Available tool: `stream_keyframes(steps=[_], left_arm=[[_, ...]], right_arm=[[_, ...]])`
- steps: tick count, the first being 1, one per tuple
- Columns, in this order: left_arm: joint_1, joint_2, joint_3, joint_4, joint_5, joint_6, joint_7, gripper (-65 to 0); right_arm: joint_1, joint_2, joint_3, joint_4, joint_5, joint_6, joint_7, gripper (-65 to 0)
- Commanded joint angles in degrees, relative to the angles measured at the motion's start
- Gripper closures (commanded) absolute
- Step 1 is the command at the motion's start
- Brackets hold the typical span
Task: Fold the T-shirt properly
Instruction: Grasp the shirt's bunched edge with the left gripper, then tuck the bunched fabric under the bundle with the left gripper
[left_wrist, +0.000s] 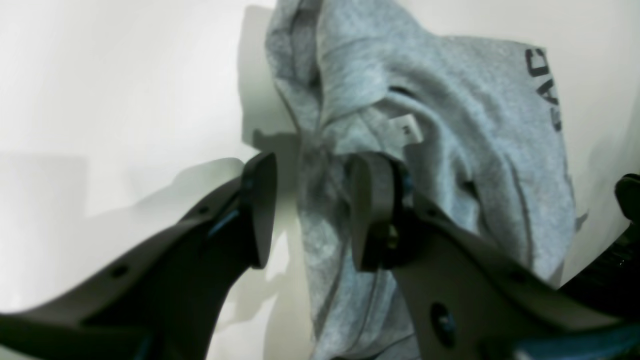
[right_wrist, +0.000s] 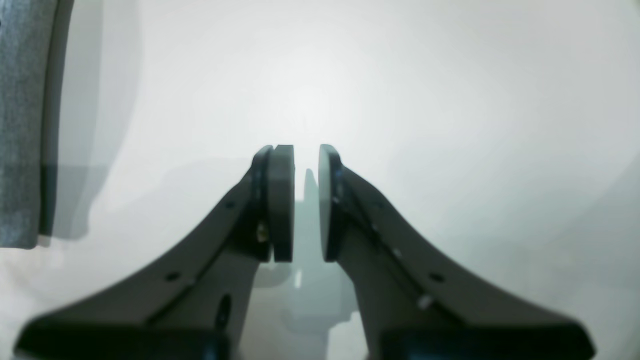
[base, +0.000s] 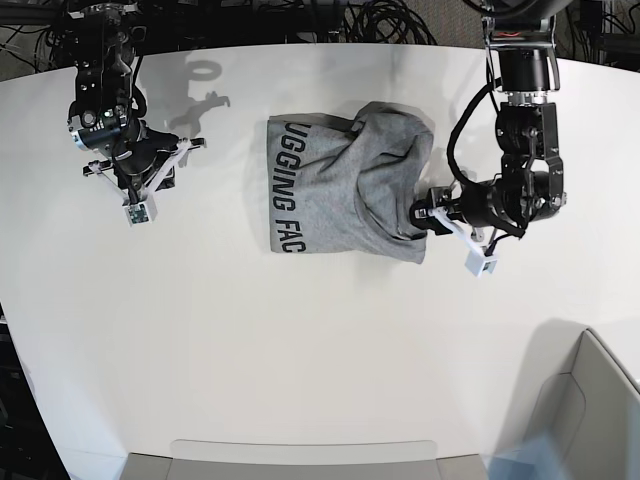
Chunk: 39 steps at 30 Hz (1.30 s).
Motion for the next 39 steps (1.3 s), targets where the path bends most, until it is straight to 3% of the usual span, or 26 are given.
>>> stream_keyframes(steps=[1, 14, 22, 34, 39], left_arm=[[-1.2, -0.5, -0.4, 1.2, -1.0, -0.1, -0.5, -23.7], [-5.2, -0.3, 0.1, 0.4, -0.8, -0.1, -2.4, -23.3], [-7.6, -0.5, 0.0, -10.4, -0.7, -0.1, -3.8, -3.3], [-12.5, -0.5, 0.1, -12.3, -0.7, -0.1, -4.0, -3.0], [-13.7, -0.5, 0.1, -12.4, -0.7, 0.1, -8.1, -3.2]], right_arm=[[1.3, 0.6, 0.1, 0.7, 0.2, 0.3, 0.9, -8.2], [1.7, 0.4, 0.1, 0.7, 0.2, 0.3, 0.9, -8.2], [2.3, 0.5, 0.1, 0.7, 0.2, 0.3, 0.7, -8.2], [3.1, 0.0, 0.1, 0.7, 0.2, 0.3, 0.6, -8.2], [3.1, 0.0, 0.1, 0.7, 0.2, 0.3, 0.6, -8.2]])
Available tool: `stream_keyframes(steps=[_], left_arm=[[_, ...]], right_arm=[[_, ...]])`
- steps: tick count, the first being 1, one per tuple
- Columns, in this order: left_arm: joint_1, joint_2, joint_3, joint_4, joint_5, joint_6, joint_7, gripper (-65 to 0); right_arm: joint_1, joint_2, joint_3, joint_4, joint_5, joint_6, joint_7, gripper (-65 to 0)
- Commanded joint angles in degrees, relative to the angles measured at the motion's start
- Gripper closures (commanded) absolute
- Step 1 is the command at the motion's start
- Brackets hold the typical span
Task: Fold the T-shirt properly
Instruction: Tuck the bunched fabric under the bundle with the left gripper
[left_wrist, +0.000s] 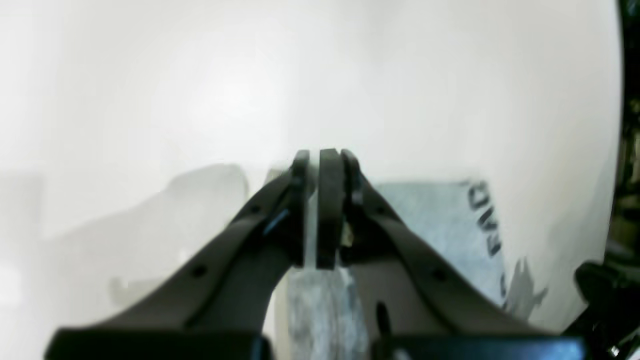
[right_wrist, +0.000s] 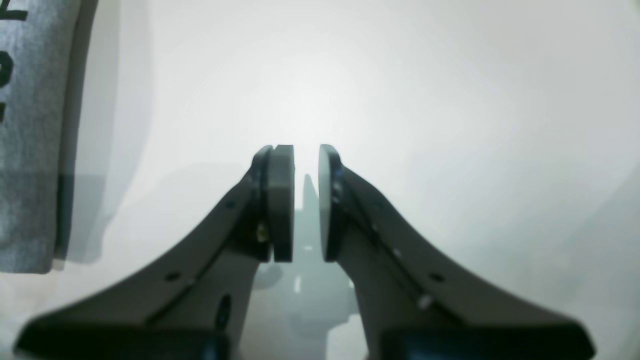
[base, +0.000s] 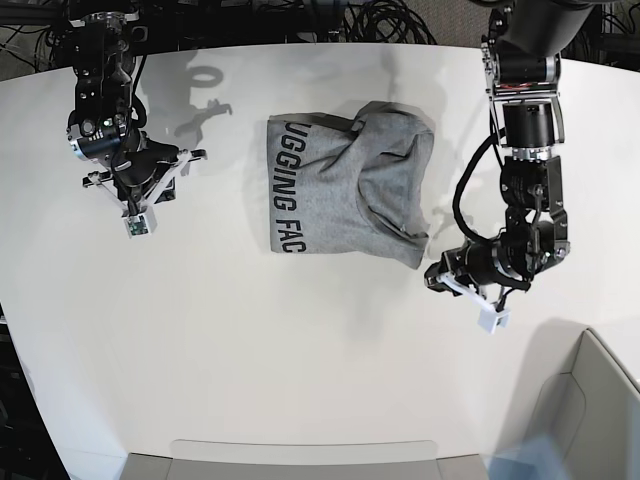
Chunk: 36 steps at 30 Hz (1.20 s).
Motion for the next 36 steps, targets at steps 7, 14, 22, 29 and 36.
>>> stream_keyframes(steps=[7, 14, 22, 29, 36], left_arm=[[-2.0, -3.0, -0.5, 2.8, -1.0, -0.1, 4.7, -3.4], [8.0, -3.1, 0.1, 26.5, -5.2, -0.2, 12.4, -3.4], [20.3, -6.1, 10.0, 42.7, -11.1, -7.9, 12.4, -3.0], [24.0, -6.3, 24.0, 43.2, -2.5, -8.8, 11.5, -2.9], [25.0, -5.9, 35.0, 40.2, 14.3, -8.5, 9.1, -2.9]], right_arm=[[0.4, 0.5, 0.3, 0.9, 0.2, 0.3, 1.1, -8.2], [0.7, 0.5, 0.3, 0.9, 0.2, 0.3, 1.2, -8.2], [1.8, 0.4, 0.2, 0.9, 0.3, 0.3, 1.1, -8.2], [1.2, 0.4, -2.0, 0.9, 0.2, 0.3, 1.1, -8.2], [0.5, 0.4, -2.3, 0.8, 0.2, 0.3, 1.2, -8.2]])
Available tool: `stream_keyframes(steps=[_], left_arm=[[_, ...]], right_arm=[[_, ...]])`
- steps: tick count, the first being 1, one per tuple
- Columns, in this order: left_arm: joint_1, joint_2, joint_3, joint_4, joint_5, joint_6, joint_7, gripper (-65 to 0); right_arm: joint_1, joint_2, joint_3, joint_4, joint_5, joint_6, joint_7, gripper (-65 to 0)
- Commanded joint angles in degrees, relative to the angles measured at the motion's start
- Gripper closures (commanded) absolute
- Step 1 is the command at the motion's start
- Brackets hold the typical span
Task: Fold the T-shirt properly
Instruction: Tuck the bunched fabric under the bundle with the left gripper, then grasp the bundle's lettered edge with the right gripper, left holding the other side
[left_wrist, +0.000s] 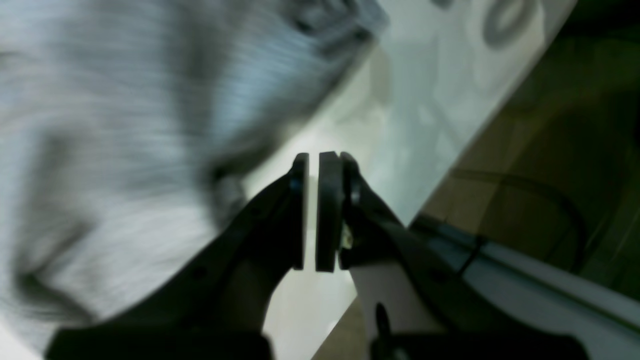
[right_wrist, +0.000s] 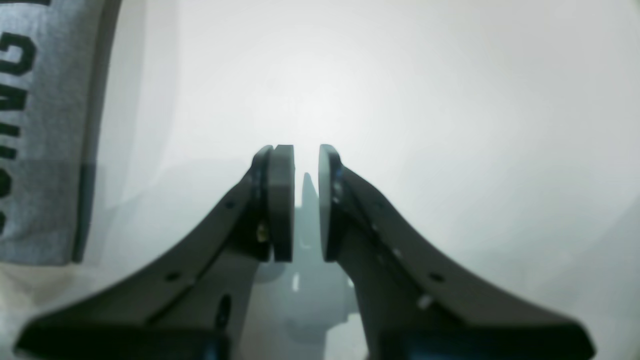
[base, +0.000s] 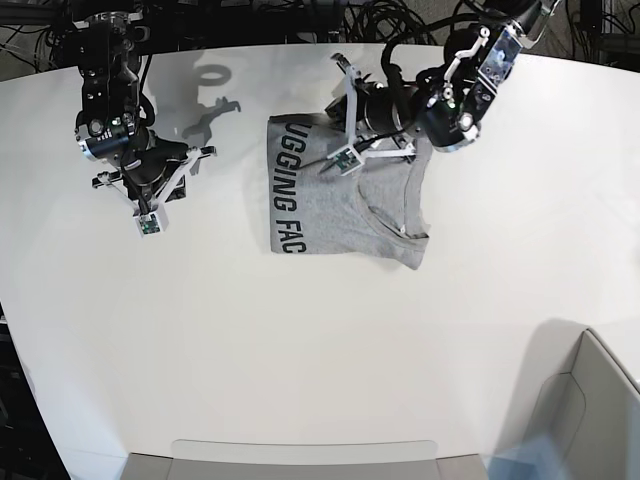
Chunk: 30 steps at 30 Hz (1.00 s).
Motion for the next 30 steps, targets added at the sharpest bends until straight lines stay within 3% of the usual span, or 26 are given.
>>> stream_keyframes(steps=[1, 4, 10, 18, 22, 25, 30], left_arm=[[0.1, -0.5, -1.2, 0.0, 2.4, 0.2, -1.1, -2.9], [0.9, -0.5, -6.3, -0.3, 6.1, 0.2, -1.3, -2.9], [2.5, -0.6, -21.9, -0.5, 6.7, 0.1, -1.3, -2.9], [2.3, -0.6, -24.3, -0.5, 6.7, 0.2, -1.3, -2.9], [2.7, -0.4, -29.6, 2.7, 6.3, -0.3, -1.2, -2.9], [4.0, 0.5, -27.7, 5.9, 6.2, -0.5, -1.2, -2.9], [2.4, 0.8, -15.4, 6.2, 6.2, -0.5, -1.7, -2.0]], right_arm=[[0.5, 0.7, 0.3, 0.9, 0.2, 0.3, 1.0, -8.2], [0.5, 0.9, 0.3, 0.9, 0.2, 0.3, 1.0, -8.2], [0.5, 1.0, 0.4, 0.9, 0.2, 0.3, 1.0, -8.2], [0.9, 0.8, 0.3, 0.9, 0.2, 0.3, 1.0, -8.2], [0.9, 1.0, 0.3, 0.9, 0.2, 0.3, 1.0, -8.2], [1.4, 1.0, 0.3, 0.9, 0.2, 0.3, 1.2, -8.2], [5.4, 0.8, -1.4, 0.9, 0.4, 0.3, 4.1, -8.0]])
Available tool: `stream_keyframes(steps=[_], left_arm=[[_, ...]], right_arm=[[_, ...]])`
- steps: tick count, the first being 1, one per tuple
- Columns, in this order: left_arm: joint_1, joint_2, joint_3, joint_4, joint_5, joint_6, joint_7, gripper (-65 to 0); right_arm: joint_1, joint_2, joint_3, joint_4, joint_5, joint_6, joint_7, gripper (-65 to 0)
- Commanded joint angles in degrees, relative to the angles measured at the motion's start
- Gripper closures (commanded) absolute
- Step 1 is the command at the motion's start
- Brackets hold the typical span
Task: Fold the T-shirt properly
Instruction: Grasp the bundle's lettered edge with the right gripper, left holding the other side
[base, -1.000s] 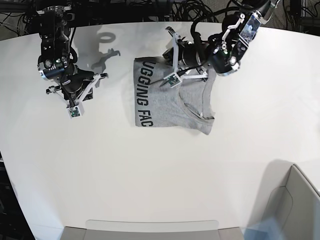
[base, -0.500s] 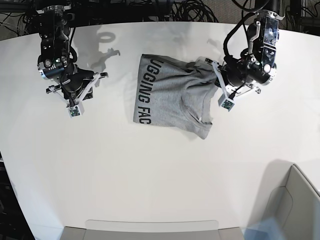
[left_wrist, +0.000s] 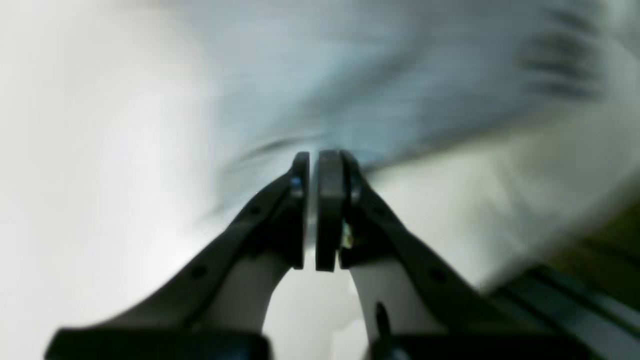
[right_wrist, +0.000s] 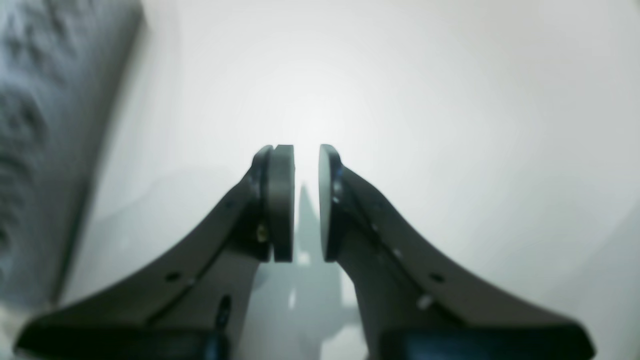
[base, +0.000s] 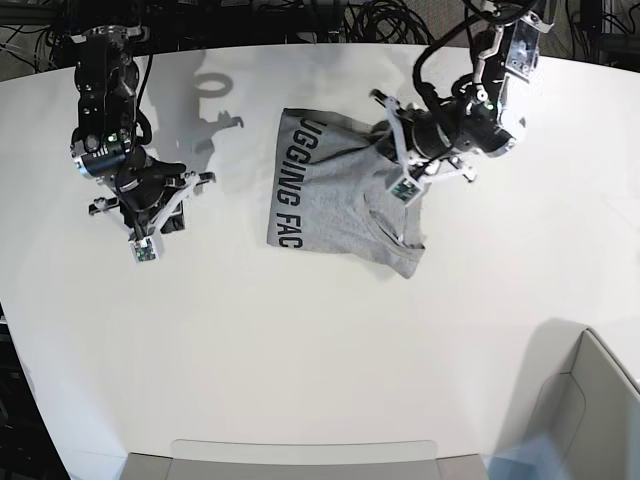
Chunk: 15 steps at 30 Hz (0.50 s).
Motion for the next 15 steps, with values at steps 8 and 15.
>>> stream_keyframes(steps=[8, 15], left_arm=[[-2.6, -0.6, 7.0, 1.1, 1.2, 0.4, -0.8, 0.0], [-2.6, 0.2, 6.7, -2.3, 1.6, 0.8, -0.8, 0.0]], right_arm=[[10.3, 0.3, -12.0, -6.1, 0.3, 0.4, 1.0, 0.0], [18.9, -2.6, -20.2, -20.3, 0.2, 0.4, 4.2, 0.0]])
